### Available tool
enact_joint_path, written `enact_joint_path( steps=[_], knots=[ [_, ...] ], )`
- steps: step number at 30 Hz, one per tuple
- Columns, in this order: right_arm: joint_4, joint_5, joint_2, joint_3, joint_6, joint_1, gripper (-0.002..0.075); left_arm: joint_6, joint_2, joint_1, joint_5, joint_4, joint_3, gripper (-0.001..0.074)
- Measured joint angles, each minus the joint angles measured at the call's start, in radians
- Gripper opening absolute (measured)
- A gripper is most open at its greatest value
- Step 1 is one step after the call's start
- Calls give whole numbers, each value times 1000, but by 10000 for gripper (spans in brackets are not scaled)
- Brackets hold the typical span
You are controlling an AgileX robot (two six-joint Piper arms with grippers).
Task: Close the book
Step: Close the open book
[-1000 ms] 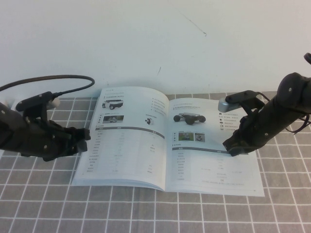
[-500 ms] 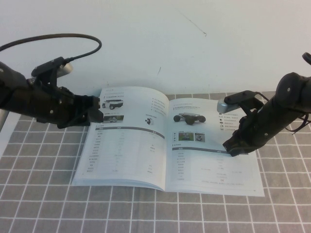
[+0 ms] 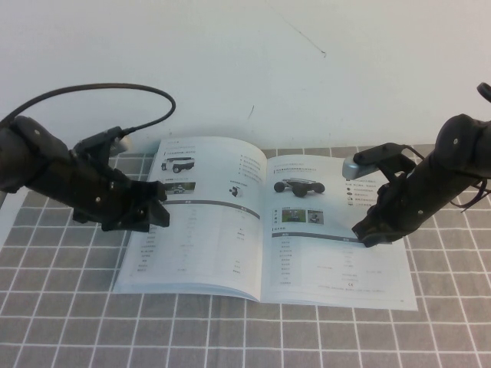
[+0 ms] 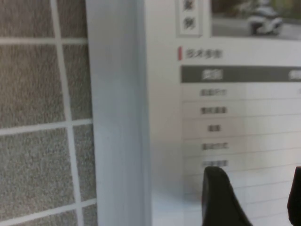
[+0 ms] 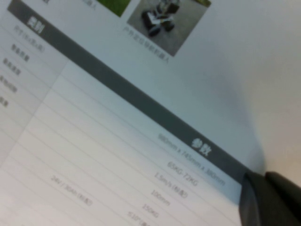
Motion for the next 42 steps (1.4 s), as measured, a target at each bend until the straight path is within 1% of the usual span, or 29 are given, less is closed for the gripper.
enact_joint_path(
  steps=[3,8,12,25,42],
  knots=[
    [0,0,0,0,-13,0,-3,-7,30,0,0,2,0,319],
    [0,0,0,0,-18,0,-3,-12,38,0,0,-2,-2,421],
    [0,3,0,0,-25,0,-3,-13,38,0,-10,-3,-15,464],
    [-12,7,0,-2,-32,2,-3,-13,48,52,-12,-1,-42,476],
    [-16,7,0,-2,-32,4,-3,-13,95,52,-54,5,-42,477]
  ],
)
